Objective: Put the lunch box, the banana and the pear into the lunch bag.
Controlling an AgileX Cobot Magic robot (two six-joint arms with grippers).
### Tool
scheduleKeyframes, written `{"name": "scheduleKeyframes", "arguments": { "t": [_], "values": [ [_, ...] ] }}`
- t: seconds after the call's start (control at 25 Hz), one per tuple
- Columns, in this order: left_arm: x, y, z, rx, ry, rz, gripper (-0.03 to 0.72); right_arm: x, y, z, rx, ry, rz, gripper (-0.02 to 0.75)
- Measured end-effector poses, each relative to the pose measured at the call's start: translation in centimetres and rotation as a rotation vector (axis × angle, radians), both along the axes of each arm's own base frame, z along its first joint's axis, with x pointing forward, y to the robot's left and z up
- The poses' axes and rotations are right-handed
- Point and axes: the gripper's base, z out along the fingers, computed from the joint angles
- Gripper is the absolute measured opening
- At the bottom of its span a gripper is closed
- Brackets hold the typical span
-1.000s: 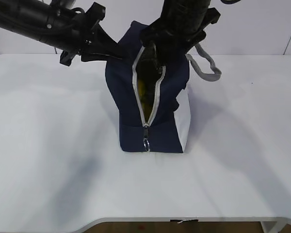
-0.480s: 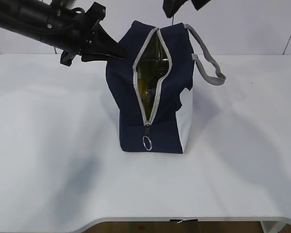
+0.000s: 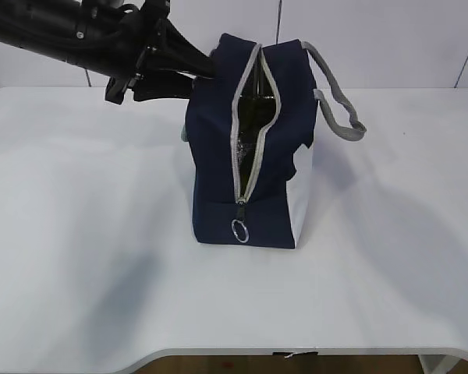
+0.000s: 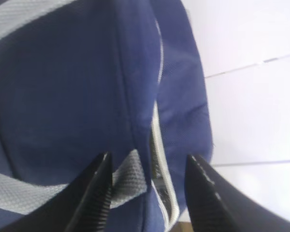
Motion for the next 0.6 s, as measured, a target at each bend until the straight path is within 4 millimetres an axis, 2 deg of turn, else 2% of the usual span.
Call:
{"name": "scheduleKeyframes", "arguments": {
  "t": [0.12,0.28,0.6],
  "values": [
    [-0.1,-0.1,0.2,-0.025,-0.002,-0.015,0.366,-0.4,-0.2,-0.1,-0.002,0.008,0.001,0.492],
    [-0.4,-0.2,0.3,-0.038,-0.012,-0.059,0.377,-1.1,-0.6,-0.6,-0.014,0.032,0.001,0.493],
    [-0.1,2.1,1.2,-0.055,-0.014,-0.114,0.379,-3.0,-1.6,-1.1,-0.031,0.063,0.001,0.483]
  ]
}}
